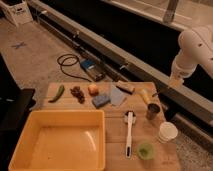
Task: Place fork in metal cup
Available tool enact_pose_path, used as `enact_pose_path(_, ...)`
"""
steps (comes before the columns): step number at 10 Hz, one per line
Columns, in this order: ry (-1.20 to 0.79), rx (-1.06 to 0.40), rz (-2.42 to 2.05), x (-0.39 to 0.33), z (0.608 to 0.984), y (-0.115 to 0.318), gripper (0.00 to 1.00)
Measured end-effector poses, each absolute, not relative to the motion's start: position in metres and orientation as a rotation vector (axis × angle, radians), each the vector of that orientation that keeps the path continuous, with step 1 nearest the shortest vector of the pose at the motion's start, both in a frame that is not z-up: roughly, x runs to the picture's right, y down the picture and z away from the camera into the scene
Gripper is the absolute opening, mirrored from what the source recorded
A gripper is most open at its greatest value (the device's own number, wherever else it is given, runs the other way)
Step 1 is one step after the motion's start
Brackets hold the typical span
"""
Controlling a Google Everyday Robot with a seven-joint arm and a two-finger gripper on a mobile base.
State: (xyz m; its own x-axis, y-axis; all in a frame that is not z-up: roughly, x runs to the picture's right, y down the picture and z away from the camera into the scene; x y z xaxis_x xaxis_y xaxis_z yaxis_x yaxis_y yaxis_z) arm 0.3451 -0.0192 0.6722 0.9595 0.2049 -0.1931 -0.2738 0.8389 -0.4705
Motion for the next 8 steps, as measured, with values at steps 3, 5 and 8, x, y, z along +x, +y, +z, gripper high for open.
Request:
enact_pose_path(3, 0.169, -0.561, 0.270, 0.358, 0.662, -0.003, 0.00)
enact_pose_path(5, 0.181, -0.591, 0.274, 0.357, 0.658, 0.007, 0.00)
enact_pose_path(8, 0.183, -0.631, 0.292, 0.358, 0.661, 0.024, 0.00)
